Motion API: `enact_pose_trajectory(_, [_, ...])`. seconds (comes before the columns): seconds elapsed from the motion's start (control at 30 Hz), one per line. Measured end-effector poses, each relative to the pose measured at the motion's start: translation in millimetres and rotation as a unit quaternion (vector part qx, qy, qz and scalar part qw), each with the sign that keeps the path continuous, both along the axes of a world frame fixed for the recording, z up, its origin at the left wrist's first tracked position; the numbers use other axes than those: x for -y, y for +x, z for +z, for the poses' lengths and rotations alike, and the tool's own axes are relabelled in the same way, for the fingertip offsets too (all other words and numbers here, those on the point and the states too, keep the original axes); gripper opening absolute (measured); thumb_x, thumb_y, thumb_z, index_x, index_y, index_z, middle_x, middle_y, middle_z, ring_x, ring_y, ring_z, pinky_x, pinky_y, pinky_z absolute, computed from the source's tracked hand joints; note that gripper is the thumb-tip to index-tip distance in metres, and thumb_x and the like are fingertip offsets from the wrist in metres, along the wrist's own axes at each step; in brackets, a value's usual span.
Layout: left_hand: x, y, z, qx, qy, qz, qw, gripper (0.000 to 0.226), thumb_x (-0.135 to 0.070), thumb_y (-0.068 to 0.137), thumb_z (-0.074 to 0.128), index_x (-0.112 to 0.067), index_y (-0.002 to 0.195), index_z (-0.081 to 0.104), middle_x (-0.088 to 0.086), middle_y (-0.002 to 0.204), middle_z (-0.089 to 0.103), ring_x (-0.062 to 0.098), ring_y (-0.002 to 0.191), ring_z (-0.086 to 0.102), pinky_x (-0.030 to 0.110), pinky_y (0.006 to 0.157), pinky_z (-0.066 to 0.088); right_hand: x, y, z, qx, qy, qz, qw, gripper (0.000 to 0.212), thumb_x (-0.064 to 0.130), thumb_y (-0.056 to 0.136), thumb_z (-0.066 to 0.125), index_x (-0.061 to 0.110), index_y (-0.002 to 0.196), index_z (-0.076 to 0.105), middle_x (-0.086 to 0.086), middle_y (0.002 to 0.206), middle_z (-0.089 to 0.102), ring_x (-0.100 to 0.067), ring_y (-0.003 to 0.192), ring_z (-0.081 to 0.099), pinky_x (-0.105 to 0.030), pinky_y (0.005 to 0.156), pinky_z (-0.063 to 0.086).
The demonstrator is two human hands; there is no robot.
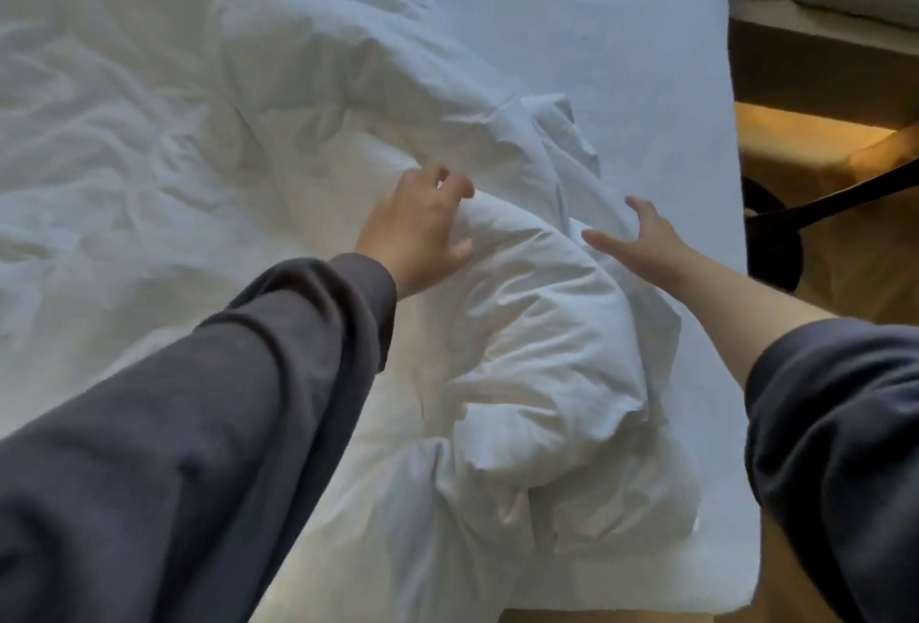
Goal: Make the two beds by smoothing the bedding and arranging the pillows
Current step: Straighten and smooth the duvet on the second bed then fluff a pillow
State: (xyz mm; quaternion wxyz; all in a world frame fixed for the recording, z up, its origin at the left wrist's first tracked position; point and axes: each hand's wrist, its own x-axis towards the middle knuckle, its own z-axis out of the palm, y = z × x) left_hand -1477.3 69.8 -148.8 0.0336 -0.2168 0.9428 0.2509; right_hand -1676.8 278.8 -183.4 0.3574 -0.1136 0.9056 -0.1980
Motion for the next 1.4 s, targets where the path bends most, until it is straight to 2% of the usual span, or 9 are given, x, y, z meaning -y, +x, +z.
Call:
enact_pose_trajectory(0.13, [36,-78,-2,0.054,-0.162,-0.054,0.984,0.079,-0.040,0.086,0.060,-0.020,0.151,0.020,0.007,0.159,0.018,0.029,0.149,0.006,0.057,0.116,0.011,36,-24,-29,-0.027,-0.043,-0.025,0.998,0.101,0.060,0.081,0.067,0.025,0.155,0.007,-0.009,0.160,0.018,-0.029,0.146,0.022,-0.052,0.116,0.024])
enact_pose_trajectory(0.23, [56,-92,-35,0.123,-0.176,-0.055,0.975,0.089,-0.042,0.082,0.058,-0.022,0.152,0.007,0.009,0.133,0.053,0.030,0.135,0.038,0.068,0.109,-0.003,64,-38,-51,-0.021,-0.086,-0.061,0.994,0.109,0.058,0.080,0.068,0.027,0.155,-0.005,-0.007,0.163,0.003,-0.027,0.149,0.013,-0.053,0.118,0.018])
enact_pose_trajectory(0.43, [56,17,-104,0.330,-0.185,-0.150,0.913,0.031,-0.038,0.094,0.044,-0.026,0.115,0.063,-0.001,0.118,0.066,0.024,0.117,0.056,0.041,0.100,0.032,102,-38,-88,0.018,-0.080,-0.067,0.994,0.132,0.047,0.072,0.081,0.030,0.151,-0.022,-0.012,0.161,0.013,-0.031,0.146,0.022,-0.047,0.117,0.023])
enact_pose_trajectory(0.63, [58,39,-114,0.424,-0.020,-0.070,0.903,0.037,-0.038,0.095,0.048,-0.023,0.127,0.057,0.002,0.128,0.060,0.026,0.118,0.056,0.036,0.093,0.043,129,11,-88,0.059,-0.001,0.145,0.988,0.044,0.023,0.089,0.065,0.006,0.128,0.055,-0.018,0.131,0.056,-0.025,0.110,0.054,-0.032,0.090,0.040])
enact_pose_trajectory(0.87, [39,-25,-20,0.100,0.188,0.154,0.965,0.028,-0.025,0.088,0.052,-0.017,0.112,0.063,0.013,0.112,0.066,0.034,0.102,0.061,0.035,0.082,0.049,140,-52,56,-0.147,-0.107,-0.072,0.981,0.034,0.022,0.086,0.056,0.017,0.119,0.063,-0.013,0.114,0.065,-0.034,0.107,0.060,-0.041,0.091,0.050])
enact_pose_trajectory(1.0, [50,-127,92,-0.165,0.345,0.256,0.888,0.041,-0.034,0.078,0.049,-0.025,0.117,0.052,0.005,0.112,0.065,0.030,0.102,0.062,0.042,0.085,0.054,150,-136,202,-0.302,-0.228,-0.176,0.909,0.039,0.037,0.088,0.057,0.027,0.126,0.058,-0.007,0.122,0.063,-0.033,0.112,0.058,-0.042,0.096,0.048])
enact_pose_trajectory(1.1, [50,-196,151,-0.190,0.518,0.133,0.824,0.067,-0.013,0.091,0.057,-0.017,0.149,0.024,0.004,0.153,0.034,0.023,0.137,0.039,0.039,0.106,0.041,150,-192,278,-0.313,-0.169,-0.122,0.927,0.064,0.033,0.086,0.064,0.032,0.143,0.035,-0.011,0.141,0.047,-0.036,0.124,0.049,-0.044,0.097,0.047])
enact_pose_trajectory(1.23, [31,-215,127,-0.021,0.347,0.055,0.936,0.096,-0.037,0.087,0.059,-0.021,0.155,-0.006,0.010,0.162,0.005,0.028,0.149,0.009,0.040,0.120,0.015,146,-188,236,-0.202,0.015,-0.060,0.977,0.109,0.040,0.084,0.071,0.036,0.153,-0.013,-0.017,0.160,-0.018,-0.036,0.149,0.000,-0.050,0.119,0.017])
enact_pose_trajectory(1.4, [7,-118,2,0.179,0.184,0.007,0.966,0.078,-0.052,0.089,0.049,-0.021,0.151,0.015,0.015,0.160,0.007,0.033,0.147,0.008,0.061,0.112,0.018,114,-111,87,-0.068,0.084,-0.003,0.994,0.092,0.057,0.093,0.050,0.035,0.152,-0.016,-0.015,0.160,-0.021,-0.040,0.148,-0.009,-0.055,0.119,0.008])
